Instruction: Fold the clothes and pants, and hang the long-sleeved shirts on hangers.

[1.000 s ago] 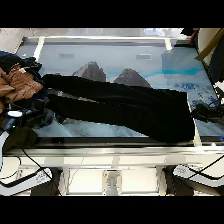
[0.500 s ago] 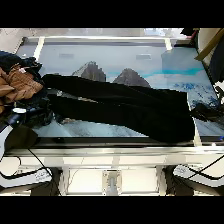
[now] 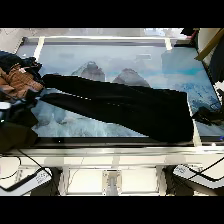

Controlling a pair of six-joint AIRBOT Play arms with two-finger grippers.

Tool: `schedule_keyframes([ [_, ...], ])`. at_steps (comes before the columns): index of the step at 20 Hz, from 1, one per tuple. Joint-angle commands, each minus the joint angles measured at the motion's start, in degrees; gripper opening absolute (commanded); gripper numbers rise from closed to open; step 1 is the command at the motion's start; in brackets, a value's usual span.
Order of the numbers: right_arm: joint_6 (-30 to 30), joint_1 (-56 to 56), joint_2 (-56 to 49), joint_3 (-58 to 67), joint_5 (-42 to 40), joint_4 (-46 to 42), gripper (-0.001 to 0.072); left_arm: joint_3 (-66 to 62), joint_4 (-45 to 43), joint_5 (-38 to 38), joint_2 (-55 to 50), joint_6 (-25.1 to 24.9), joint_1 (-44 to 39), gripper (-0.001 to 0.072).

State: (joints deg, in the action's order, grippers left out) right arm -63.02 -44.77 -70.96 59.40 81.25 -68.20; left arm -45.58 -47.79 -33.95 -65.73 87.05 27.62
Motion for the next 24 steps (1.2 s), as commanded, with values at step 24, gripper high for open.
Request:
schedule_keyframes([
  [24,6.97,-9.46,0.02,-7.82,3.08,5.29,0.0347,-26.64,-23.37,-47.63,-12.04,11.19,10.23,0.0007],
])
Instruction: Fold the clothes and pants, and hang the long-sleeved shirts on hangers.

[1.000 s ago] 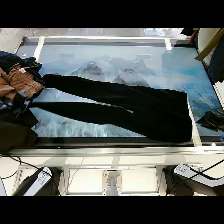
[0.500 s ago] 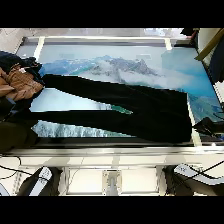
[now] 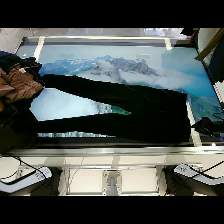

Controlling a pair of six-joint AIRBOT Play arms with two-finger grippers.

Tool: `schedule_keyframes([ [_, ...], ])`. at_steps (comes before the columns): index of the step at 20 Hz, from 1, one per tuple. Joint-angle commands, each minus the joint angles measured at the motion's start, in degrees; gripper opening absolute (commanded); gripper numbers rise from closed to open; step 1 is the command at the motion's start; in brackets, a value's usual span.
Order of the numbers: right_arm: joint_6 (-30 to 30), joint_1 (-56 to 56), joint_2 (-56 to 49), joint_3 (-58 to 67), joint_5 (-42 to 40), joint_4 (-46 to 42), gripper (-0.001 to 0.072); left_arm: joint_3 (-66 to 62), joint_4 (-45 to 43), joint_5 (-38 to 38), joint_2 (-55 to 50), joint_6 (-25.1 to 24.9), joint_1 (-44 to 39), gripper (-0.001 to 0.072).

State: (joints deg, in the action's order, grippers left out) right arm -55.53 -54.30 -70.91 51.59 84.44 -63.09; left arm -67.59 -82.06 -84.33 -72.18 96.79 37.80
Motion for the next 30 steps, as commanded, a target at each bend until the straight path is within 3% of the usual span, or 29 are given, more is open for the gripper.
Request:
schedule_keyframes([
  [1,-0.76,0.07,-0.02,-0.02,-0.11,0.17,0.0347,-6.69,17.40,5.81,-7.19,1.44,0.02,0.0007],
  [4,-2.36,0.07,-0.02,-0.02,-0.11,0.39,0.0347,-9.51,32.46,15.45,-10.58,1.16,-0.68,0.0007],
  [7,-3.26,0.07,-0.02,-0.02,-0.13,1.46,0.0347,-9.51,36.39,21.14,-13.31,-3.39,-3.98,0.0031],
  [8,-3.50,0.07,-0.02,-0.02,-0.13,2.05,0.0346,-9.51,36.89,22.82,-13.92,-5.07,-5.09,0.0325],
  [9,-3.54,0.07,-0.02,-0.02,-0.07,2.54,0.0347,-9.51,38.03,25.31,-14.27,-6.40,-5.95,0.0720],
  [12,-3.54,0.07,-0.02,-0.02,-0.04,3.02,0.0346,-9.51,45.79,33.40,-13.90,-7.34,-5.62,0.0711],
  [14,-3.39,0.04,0.09,-0.17,0.13,1.07,0.0346,-9.51,45.64,31.76,-12.90,-14.45,-4.66,0.0711],
  [19,0.39,-5.38,3.69,-7.06,-4.17,0.04,0.0347,-6.27,16.31,17.59,-5.66,-8.28,1.77,0.0709],
  [21,0.83,-7.76,6.08,-10.32,-8.92,2.49,0.0347,0.17,12.96,16.39,-0.61,-8.92,3.72,0.0707],
  [24,0.83,-7.80,6.88,-11.02,-9.73,4.87,0.0347,11.67,14.40,21.70,3.21,-9.11,4.33,0.0661],
  [27,0.79,-7.80,6.88,-10.97,-4.17,8.00,0.0346,19.93,26.03,34.71,3.21,-10.51,4.31,0.0440],
  [30,0.72,-7.80,7.43,-10.91,-0.24,11.67,0.0336,21.35,32.52,40.54,2.47,-16.85,4.20,0.0441],
])
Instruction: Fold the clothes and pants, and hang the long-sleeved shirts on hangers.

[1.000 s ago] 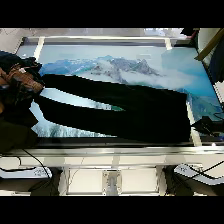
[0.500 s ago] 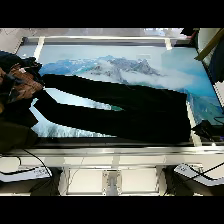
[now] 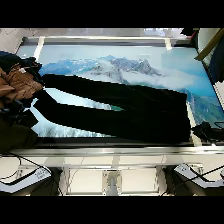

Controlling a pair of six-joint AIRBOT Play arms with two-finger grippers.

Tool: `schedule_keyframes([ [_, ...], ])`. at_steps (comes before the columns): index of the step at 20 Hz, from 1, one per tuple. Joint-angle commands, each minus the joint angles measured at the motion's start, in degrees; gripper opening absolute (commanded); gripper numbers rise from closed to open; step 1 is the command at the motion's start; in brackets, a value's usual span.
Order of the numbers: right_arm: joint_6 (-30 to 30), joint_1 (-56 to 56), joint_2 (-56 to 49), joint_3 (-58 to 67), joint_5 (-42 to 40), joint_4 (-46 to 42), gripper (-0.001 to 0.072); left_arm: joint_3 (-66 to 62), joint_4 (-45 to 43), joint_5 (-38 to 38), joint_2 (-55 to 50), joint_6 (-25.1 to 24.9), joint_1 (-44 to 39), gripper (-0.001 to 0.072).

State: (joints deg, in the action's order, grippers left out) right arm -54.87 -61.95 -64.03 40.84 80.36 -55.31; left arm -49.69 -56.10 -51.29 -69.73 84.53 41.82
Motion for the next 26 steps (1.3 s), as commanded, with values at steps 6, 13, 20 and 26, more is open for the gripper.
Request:
schedule_keyframes([
  [6,-1.22,-0.15,3.30,-0.02,4.87,9.05,0.0336,3.48,15.58,7.69,-9.18,-10.14,-0.44,0.0444],
  [13,-1.60,-0.15,5.55,-0.02,5.44,9.09,0.0336,3.48,28.28,8.24,-15.37,-18.97,-0.66,0.0404],
  [20,-2.95,-0.15,5.70,-0.02,5.97,9.09,0.0336,2.80,28.13,5.77,-14.75,-20.74,0.11,0.0403],
  [26,-2.91,-0.15,5.70,-0.02,5.33,9.07,0.0336,2.36,13.35,-0.68,-11.04,-18.10,4.70,0.0338],
])
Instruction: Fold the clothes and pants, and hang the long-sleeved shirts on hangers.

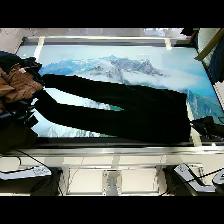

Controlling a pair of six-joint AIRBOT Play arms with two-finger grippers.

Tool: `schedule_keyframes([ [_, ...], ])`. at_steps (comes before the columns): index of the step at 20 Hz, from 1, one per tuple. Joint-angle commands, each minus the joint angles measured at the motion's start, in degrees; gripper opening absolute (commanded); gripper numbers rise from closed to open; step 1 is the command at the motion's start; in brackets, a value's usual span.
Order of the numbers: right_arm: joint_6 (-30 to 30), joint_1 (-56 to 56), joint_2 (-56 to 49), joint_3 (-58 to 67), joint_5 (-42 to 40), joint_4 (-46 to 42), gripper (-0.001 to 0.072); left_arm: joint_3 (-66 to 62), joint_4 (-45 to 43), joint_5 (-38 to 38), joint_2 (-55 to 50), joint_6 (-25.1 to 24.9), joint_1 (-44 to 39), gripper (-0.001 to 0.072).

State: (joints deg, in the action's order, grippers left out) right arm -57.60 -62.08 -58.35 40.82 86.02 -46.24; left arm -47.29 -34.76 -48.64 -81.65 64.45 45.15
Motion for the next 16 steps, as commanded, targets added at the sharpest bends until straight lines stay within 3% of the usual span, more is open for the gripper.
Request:
schedule_keyframes([
  [1,-0.28,-0.02,0.02,0.00,-0.28,0.04,0.0336,-0.04,-8.33,-3.32,0.33,2.69,1.07,0.0353],
  [8,-0.42,-0.02,0.02,-0.02,0.44,0.28,0.0336,-0.07,-0.39,1.29,-5.03,1.97,-3.41,0.0353],
  [14,-0.42,-0.02,0.02,-0.02,0.37,0.42,0.0336,-0.13,1.05,5.20,-5.66,1.99,-4.74,0.0328],
  [15,-0.39,-0.02,0.02,0.00,0.37,0.42,0.0336,-0.13,1.03,5.16,-5.64,1.97,-4.74,0.0084],
  [16,-0.37,-0.02,0.02,0.00,0.39,0.39,0.0337,-0.13,1.01,5.11,-5.60,1.77,-4.74,0.0008],
])
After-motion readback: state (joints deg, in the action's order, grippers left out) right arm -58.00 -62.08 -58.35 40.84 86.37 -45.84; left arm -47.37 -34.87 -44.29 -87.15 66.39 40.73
